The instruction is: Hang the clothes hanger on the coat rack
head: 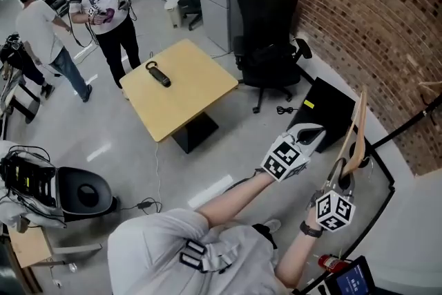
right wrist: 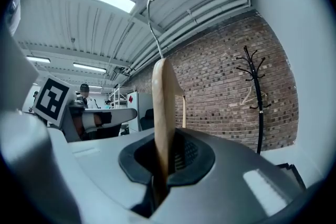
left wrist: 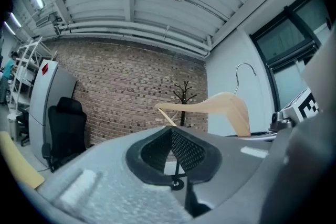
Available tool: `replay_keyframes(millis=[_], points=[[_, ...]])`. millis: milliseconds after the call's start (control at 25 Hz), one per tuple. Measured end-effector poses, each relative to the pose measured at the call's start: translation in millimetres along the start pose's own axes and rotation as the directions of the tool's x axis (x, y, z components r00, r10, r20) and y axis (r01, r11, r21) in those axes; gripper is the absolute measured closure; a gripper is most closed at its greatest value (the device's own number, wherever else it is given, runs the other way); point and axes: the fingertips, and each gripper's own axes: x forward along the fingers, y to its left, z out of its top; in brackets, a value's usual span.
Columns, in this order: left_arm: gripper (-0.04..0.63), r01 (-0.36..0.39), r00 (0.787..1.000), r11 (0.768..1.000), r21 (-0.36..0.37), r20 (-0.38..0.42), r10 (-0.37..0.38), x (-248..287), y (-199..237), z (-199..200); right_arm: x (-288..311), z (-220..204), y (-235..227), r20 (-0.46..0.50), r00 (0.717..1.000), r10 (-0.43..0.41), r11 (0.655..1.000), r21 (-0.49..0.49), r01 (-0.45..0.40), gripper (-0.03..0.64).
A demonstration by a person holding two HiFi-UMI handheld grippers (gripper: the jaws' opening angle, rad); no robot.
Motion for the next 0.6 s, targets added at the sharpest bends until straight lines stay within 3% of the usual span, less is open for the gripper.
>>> replay_keyframes(millis=[120, 280, 440, 600], points=[[0.597, -0.032, 0.998, 0.998, 0.048, 0.052, 0.029, 30.3, -16.2, -6.6, 2.2, -0.9, -38.8, 0.035, 0.999, -0.001, 1.0, -0.02, 0.002, 0.615], [0.597, -0.014, 0.994, 0.998, 0.067, 0.113, 0.006, 65.3, -52.4, -25.4, -2.5, -7.5, -89.9, 0.095, 0.996, 0.003, 0.997, -0.075, 0.004, 0.615], [0.597, 0.174, 0.98, 0.979, 0.105, 0.075, -0.183, 160.4, -136.3, -69.5, -29.8, -29.1, -215.1, 0.114, 0.973, -0.203, 0.978, -0.023, 0.206, 0.615], [0.595, 0.261, 0.963, 0.962, 0.085, 0.039, -0.265, 230.1, -182.1, -92.5, -33.8, -45.4, -293.7, 0.097, 0.958, -0.271, 0.962, 0.009, 0.271, 0.615]])
